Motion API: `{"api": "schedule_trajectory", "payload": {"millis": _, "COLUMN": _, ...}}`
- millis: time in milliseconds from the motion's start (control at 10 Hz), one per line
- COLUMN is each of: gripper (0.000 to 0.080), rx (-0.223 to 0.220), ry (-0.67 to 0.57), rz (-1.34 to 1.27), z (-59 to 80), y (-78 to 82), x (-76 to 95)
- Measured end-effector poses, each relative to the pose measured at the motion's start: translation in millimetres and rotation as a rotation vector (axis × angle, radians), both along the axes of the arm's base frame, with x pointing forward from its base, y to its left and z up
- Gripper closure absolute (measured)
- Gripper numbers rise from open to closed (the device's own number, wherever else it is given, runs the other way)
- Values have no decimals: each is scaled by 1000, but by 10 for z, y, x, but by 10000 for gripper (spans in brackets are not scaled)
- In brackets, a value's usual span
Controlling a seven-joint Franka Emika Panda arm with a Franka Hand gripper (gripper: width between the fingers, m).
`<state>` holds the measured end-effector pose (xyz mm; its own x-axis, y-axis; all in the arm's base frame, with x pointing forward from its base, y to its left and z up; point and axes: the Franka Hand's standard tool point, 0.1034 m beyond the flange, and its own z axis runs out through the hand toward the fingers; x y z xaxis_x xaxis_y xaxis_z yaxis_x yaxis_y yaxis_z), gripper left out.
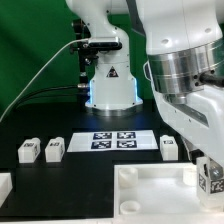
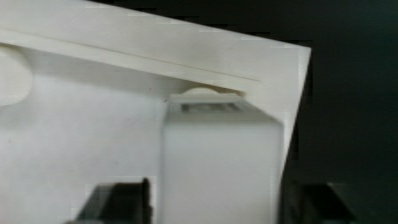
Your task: Assemble one leg
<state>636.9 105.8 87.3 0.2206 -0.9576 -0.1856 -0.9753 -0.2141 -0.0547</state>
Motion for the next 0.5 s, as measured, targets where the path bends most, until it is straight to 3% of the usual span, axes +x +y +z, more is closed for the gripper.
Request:
{"api": "schedule_trajectory", "payload": {"millis": 100, "gripper": 322, "rx": 0, "ry": 0, "rz": 1, "z": -2, "y": 2, "x": -1}}
{"api": "schedule_trajectory", "payload": {"millis": 200, "gripper": 189, "rx": 0, "ry": -4, "rz": 21, "z": -2, "y": 4, "x": -2}}
{"api": "schedule_trajectory", "payload": {"millis": 500, "gripper": 152, "rx": -9, "ry": -38, "rz": 320, "z": -73, "y": 127, "x": -81}}
